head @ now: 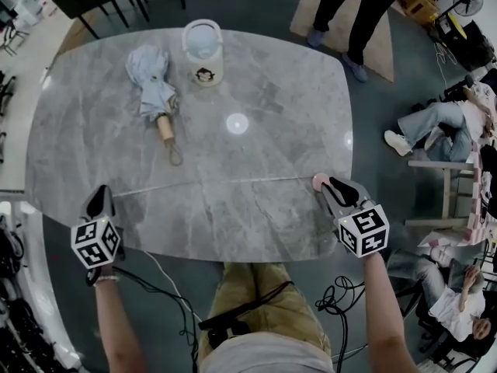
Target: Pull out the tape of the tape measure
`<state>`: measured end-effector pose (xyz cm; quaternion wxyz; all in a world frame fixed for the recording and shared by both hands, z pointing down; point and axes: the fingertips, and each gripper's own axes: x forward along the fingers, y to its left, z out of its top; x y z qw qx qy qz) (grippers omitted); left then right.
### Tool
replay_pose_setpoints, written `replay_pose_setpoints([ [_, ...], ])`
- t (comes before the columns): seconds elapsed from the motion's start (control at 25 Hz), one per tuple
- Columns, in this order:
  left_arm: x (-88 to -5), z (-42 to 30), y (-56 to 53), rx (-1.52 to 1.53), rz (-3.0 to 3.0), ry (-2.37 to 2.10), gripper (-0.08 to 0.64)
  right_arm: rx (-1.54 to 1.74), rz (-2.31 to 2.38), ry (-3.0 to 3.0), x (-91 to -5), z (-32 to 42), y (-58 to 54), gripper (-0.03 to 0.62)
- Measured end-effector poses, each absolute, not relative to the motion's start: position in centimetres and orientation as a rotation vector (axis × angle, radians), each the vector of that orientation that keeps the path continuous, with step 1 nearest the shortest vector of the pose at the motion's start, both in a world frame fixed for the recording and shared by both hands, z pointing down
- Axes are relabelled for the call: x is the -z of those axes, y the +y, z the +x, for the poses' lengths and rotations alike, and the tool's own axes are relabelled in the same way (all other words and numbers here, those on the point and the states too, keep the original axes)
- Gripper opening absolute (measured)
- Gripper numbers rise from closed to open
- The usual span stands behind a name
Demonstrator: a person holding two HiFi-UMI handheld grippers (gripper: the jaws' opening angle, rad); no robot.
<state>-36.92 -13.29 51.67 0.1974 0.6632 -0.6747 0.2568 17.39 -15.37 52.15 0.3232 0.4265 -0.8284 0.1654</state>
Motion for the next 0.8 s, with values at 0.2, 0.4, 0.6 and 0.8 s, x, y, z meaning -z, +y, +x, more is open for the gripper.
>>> replay_pose_setpoints([
  [0.2, -49.6, -34.8, -13.2, -0.692, 1.918, -1.882, 0.012, -0.45, 1.215, -2.2, -50.4, 17.4, -15.6, 0.002],
  [0.4, -47.3, -31.8, -13.3, -0.687, 2.004, -1.852, 0.014, -0.444, 1.233, -2.24, -48.3, 16.4, -15.5, 0.002],
  [0.6, -45.4, -28.0, -13.3, -0.694, 2.092, -1.792, 0.014, -0.423, 1.234, -2.286, -46.2, 14.9, -15.1, 0.002],
  [0.8, -43.6, -24.6, -13.0, -0.688, 2.167, -1.731, 0.014, -0.394, 1.23, -2.33, -43.9, 13.4, -14.6, 0.002],
])
